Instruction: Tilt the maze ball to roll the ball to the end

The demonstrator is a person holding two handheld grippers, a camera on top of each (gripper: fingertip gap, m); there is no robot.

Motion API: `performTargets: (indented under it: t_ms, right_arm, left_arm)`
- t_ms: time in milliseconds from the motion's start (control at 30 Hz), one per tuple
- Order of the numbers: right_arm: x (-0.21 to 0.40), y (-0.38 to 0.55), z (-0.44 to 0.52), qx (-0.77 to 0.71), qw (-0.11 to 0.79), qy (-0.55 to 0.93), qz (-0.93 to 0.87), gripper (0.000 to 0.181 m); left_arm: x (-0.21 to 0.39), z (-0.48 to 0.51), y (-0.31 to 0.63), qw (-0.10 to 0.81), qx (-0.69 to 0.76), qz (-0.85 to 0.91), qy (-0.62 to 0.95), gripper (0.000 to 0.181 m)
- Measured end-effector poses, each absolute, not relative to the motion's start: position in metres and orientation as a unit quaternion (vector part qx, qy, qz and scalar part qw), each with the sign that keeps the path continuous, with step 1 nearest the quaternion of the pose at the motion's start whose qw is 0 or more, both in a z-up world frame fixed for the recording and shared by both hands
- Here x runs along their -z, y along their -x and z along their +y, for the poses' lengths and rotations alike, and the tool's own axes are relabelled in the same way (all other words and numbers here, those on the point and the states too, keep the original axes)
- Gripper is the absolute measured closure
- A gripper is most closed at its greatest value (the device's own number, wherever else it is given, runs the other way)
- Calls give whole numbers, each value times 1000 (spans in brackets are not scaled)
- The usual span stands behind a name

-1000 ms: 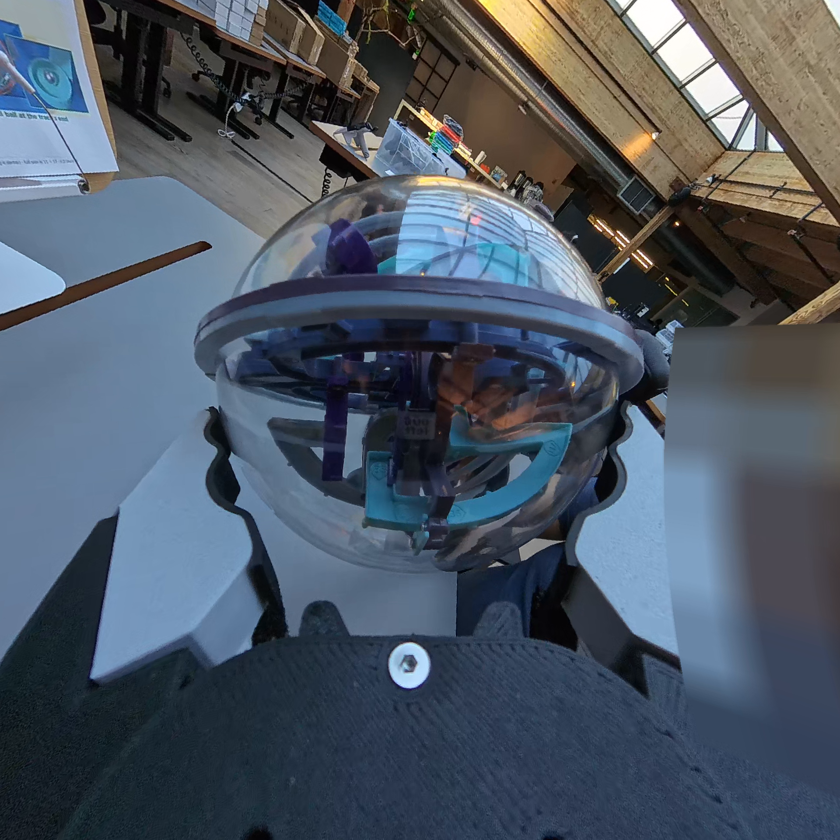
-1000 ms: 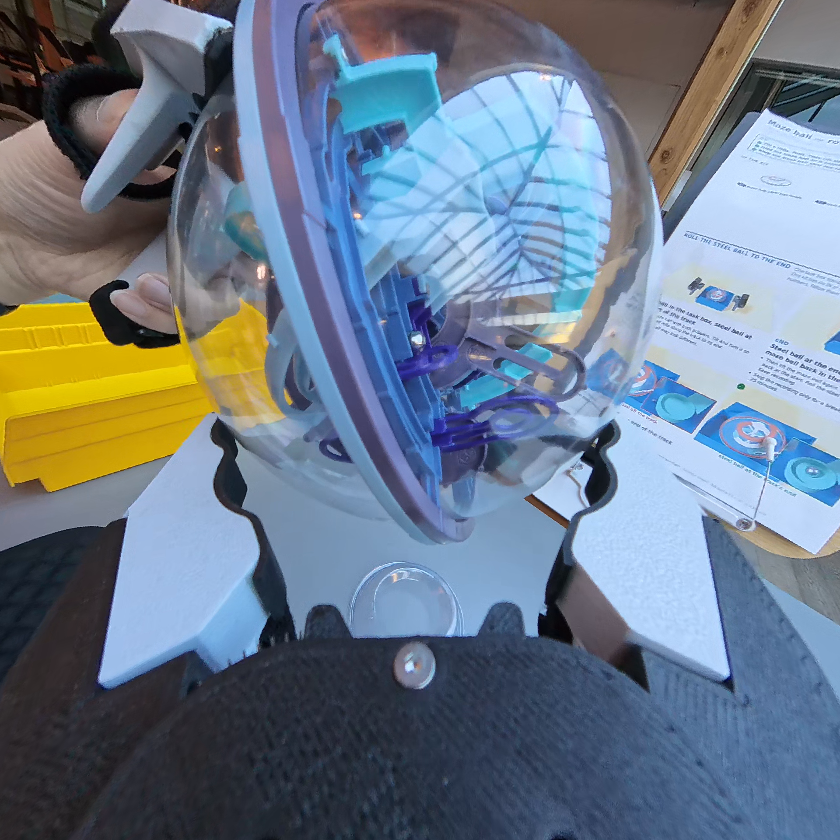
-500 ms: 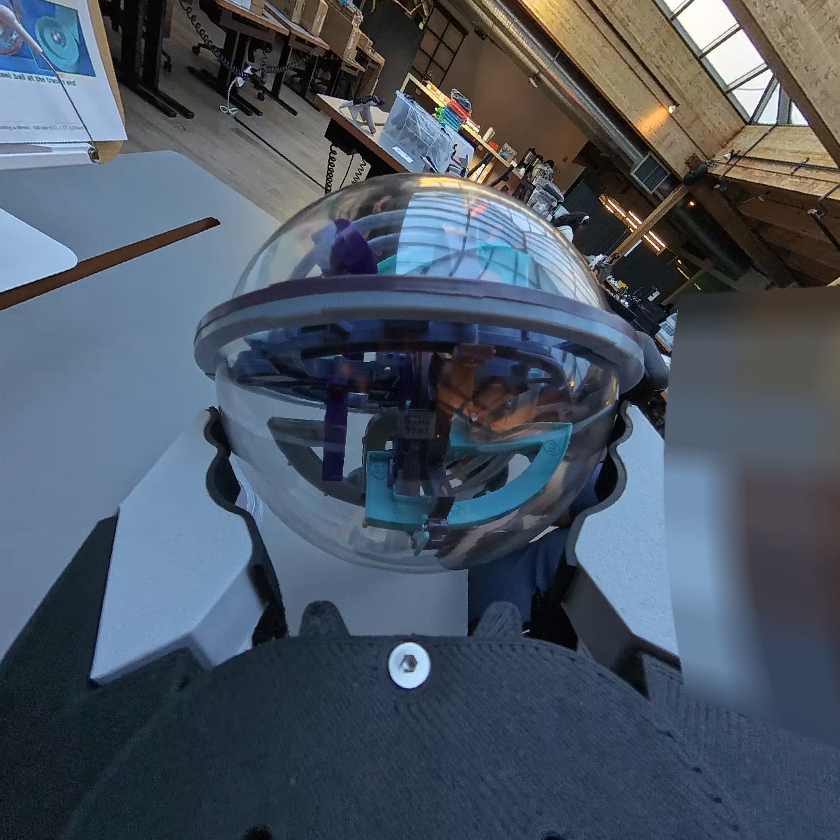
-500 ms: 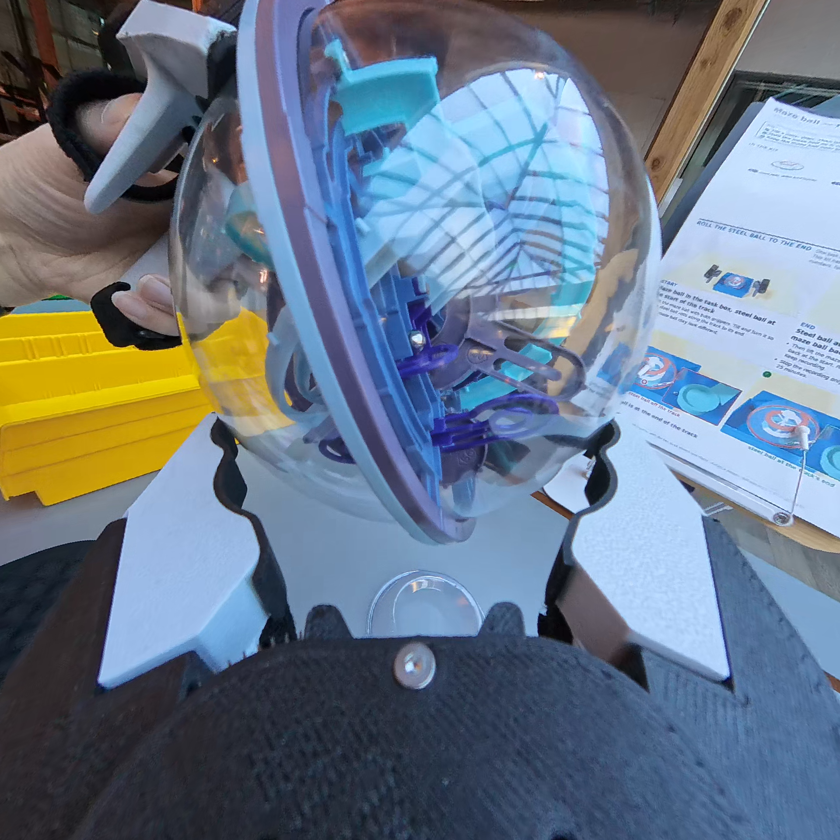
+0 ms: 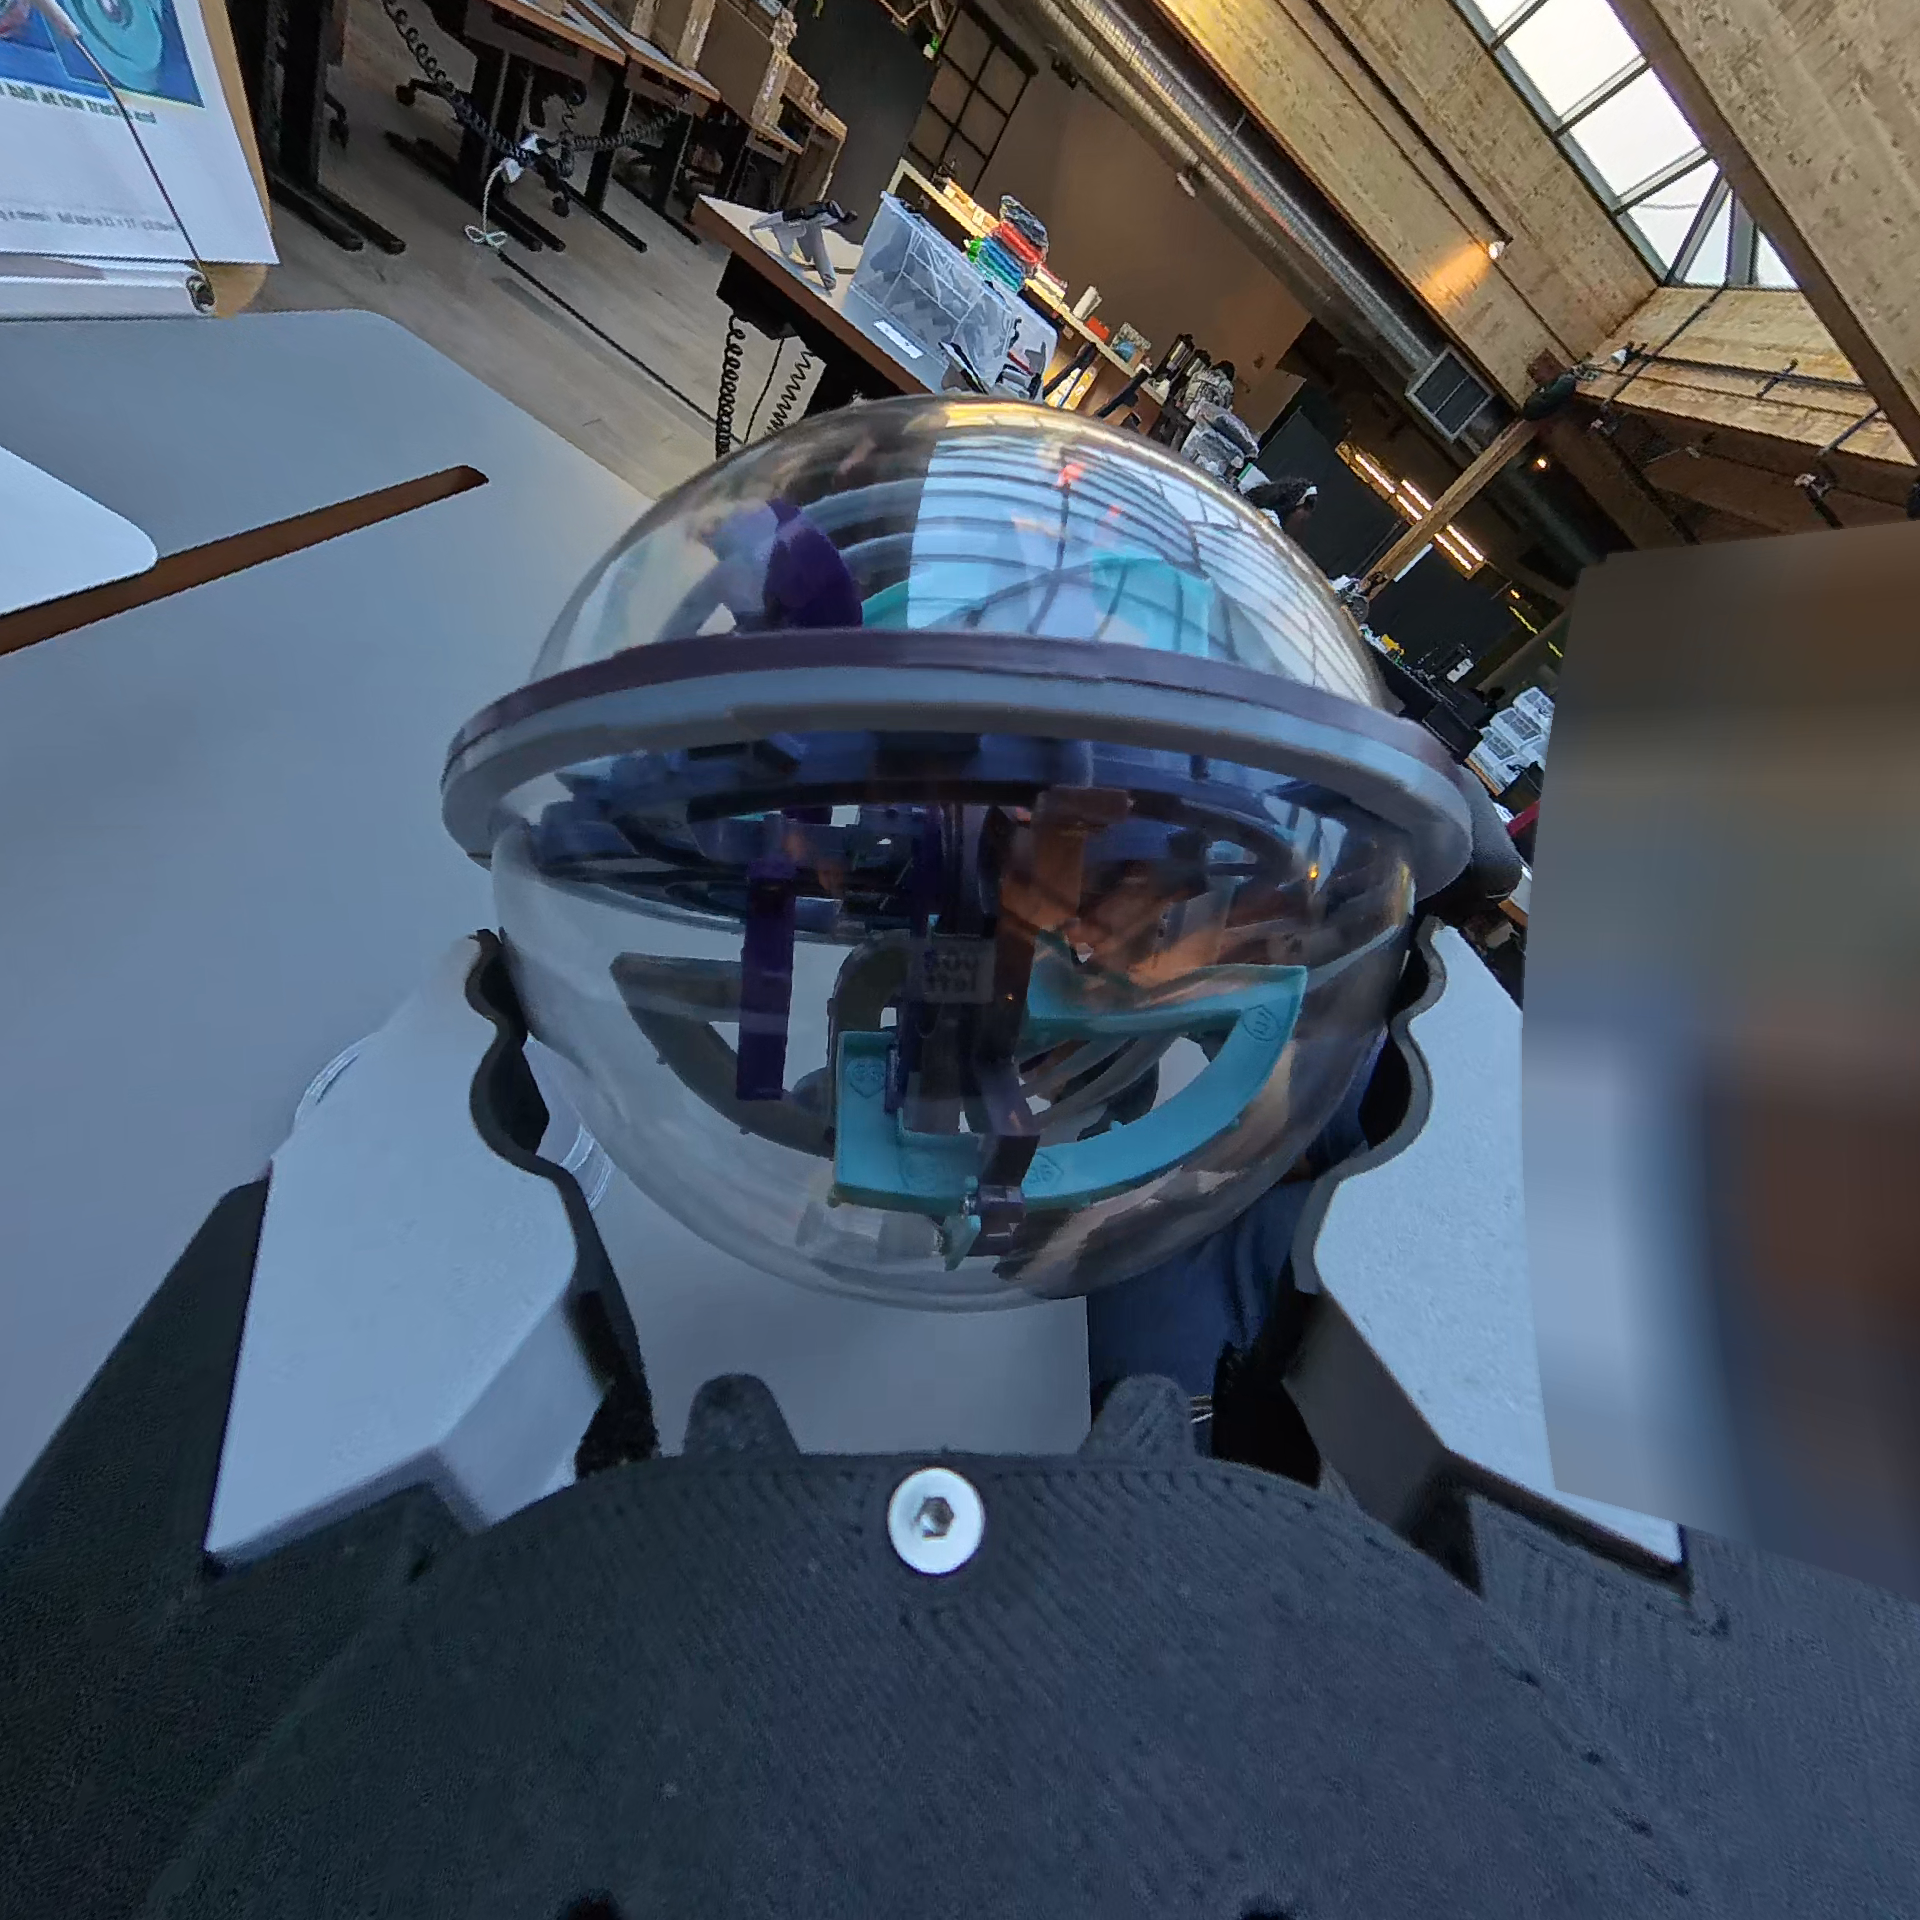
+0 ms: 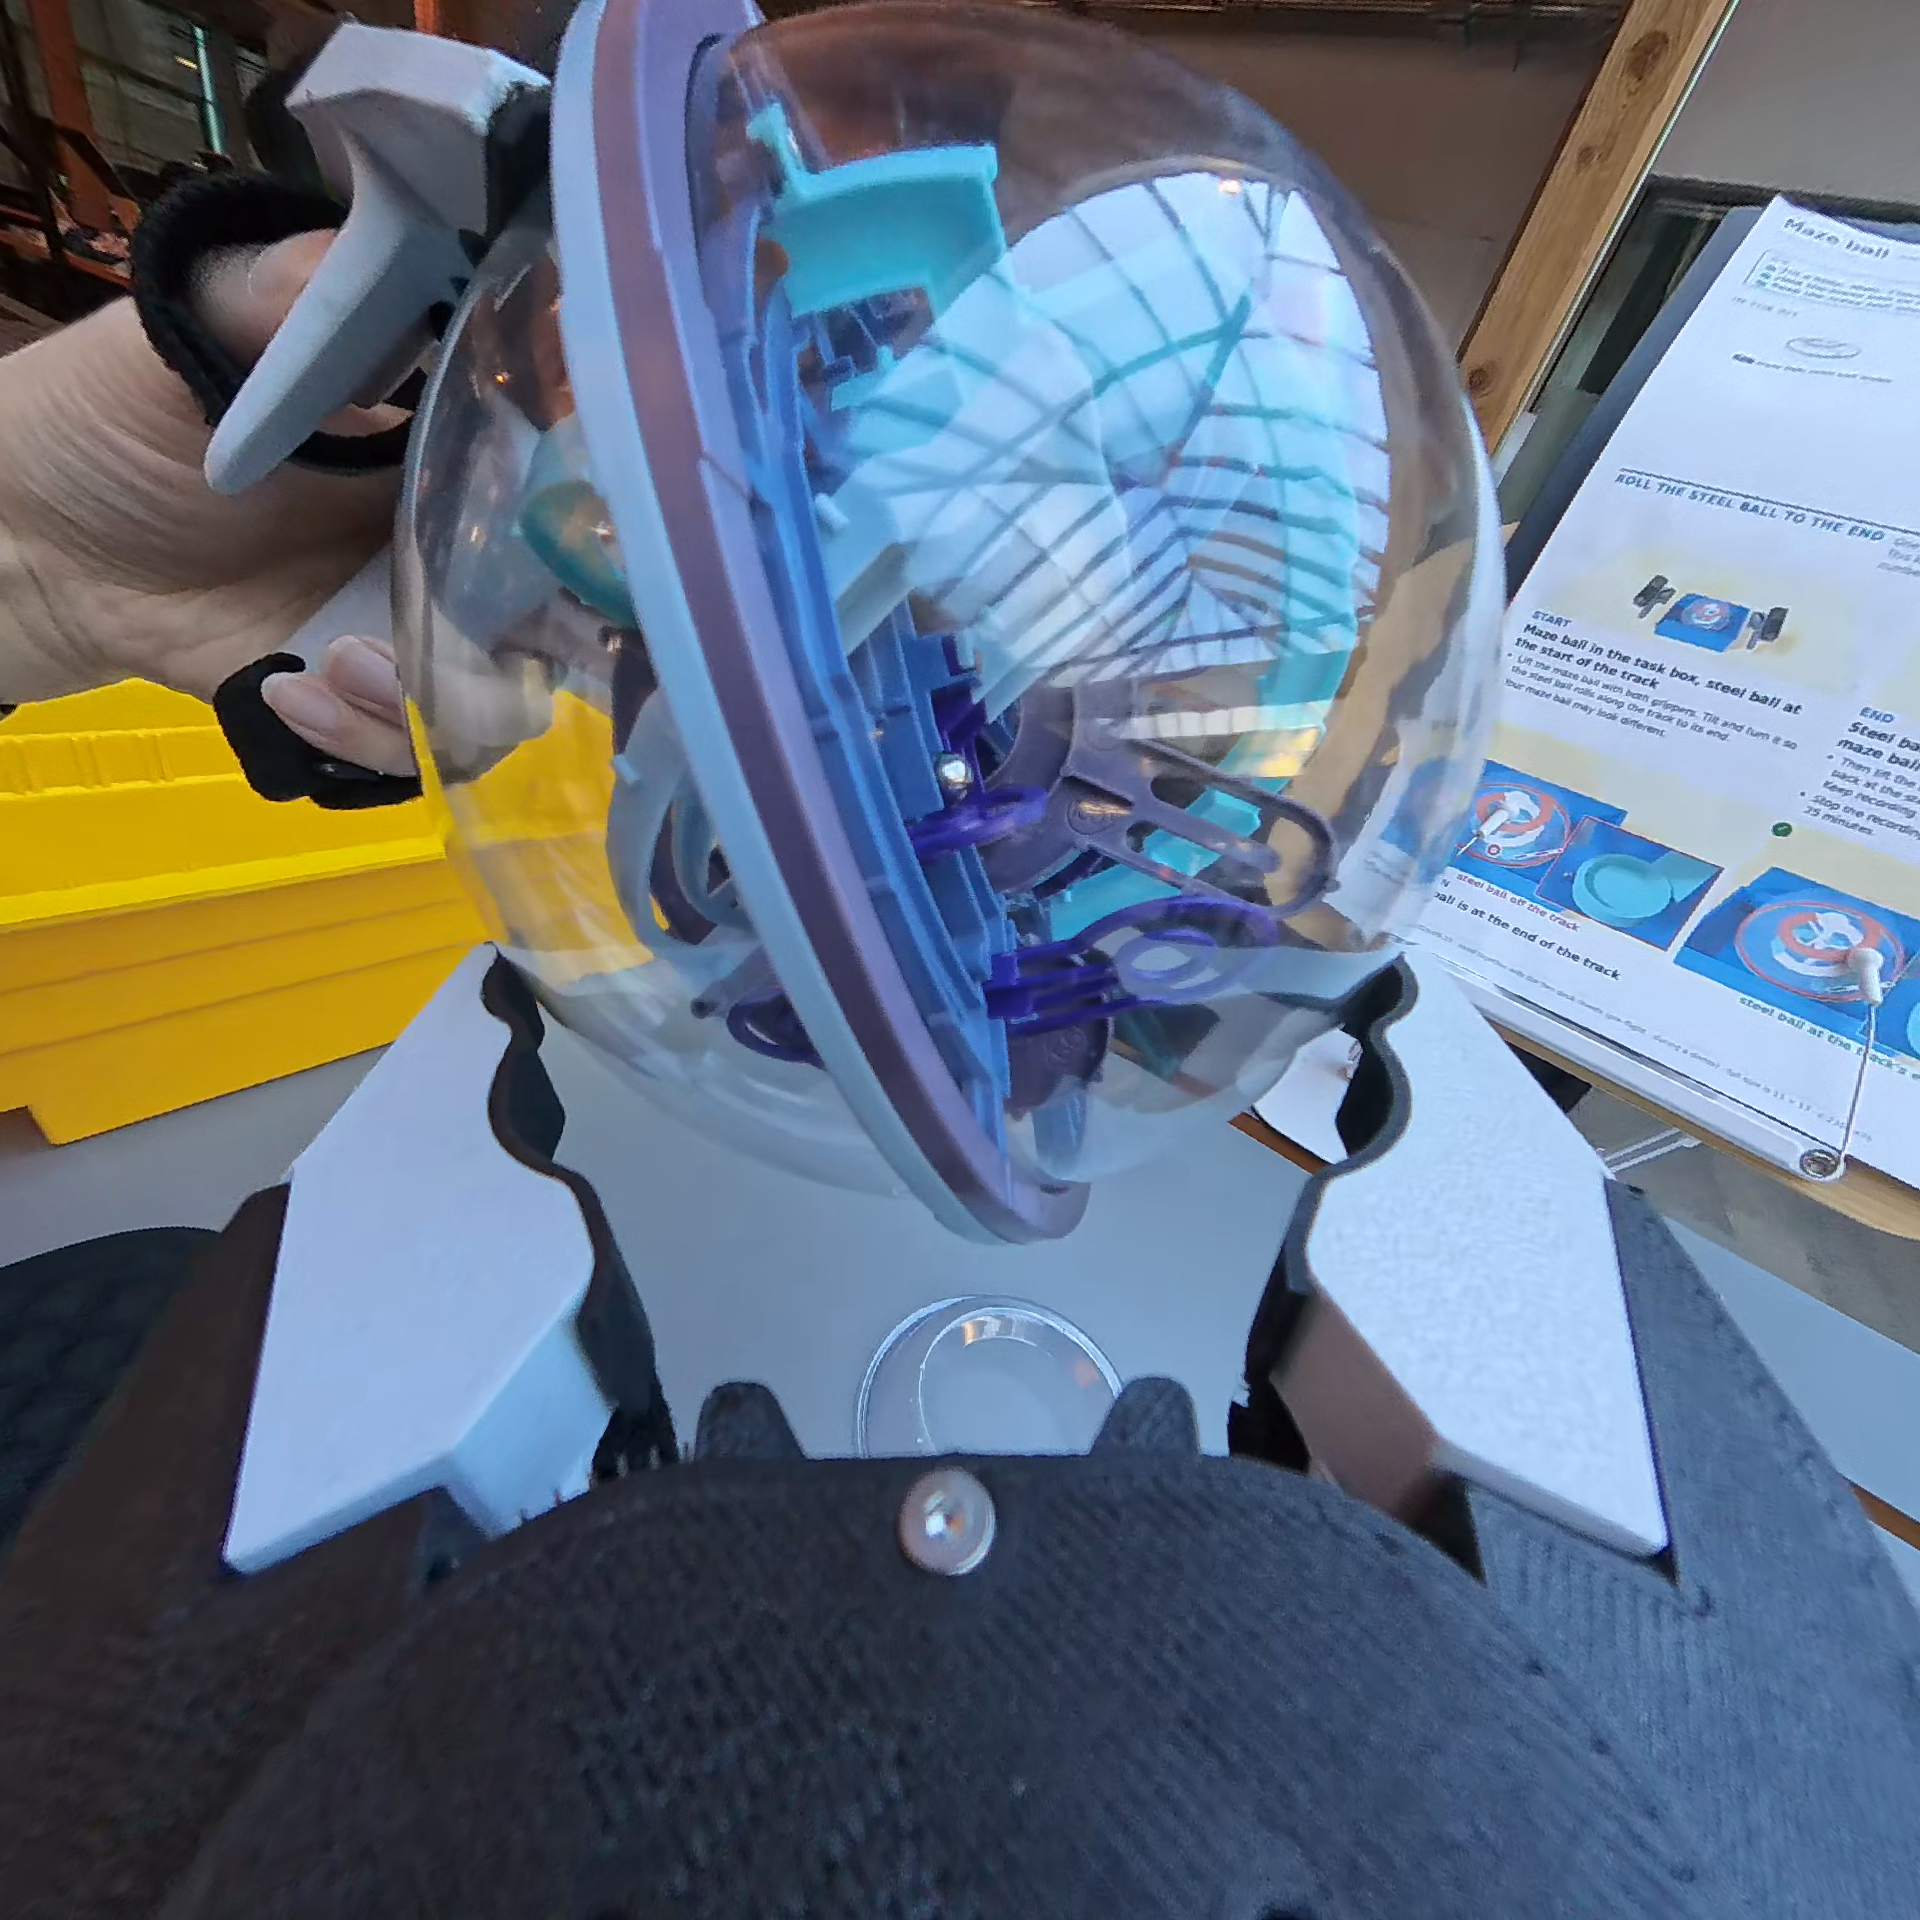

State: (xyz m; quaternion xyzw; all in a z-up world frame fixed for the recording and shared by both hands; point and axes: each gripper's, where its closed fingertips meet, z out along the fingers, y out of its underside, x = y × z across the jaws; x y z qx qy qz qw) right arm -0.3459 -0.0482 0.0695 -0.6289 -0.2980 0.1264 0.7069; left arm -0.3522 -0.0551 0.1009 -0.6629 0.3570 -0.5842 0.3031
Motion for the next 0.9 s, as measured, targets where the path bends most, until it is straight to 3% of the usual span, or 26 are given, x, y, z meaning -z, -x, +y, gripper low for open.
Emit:
performTargets:
  t_ms: [33, 900]
  right_arm:
    - [-68, 346, -48, -124, 708, 628, -298, 28]
    - [-28, 341, -33, -142, 718, 622, -279, 28]
  left_arm:
    - [-100, -55, 352, 303, 586, 358, 661, 23]
    - [-57, -39, 347, 281, 585, 356, 672, 23]
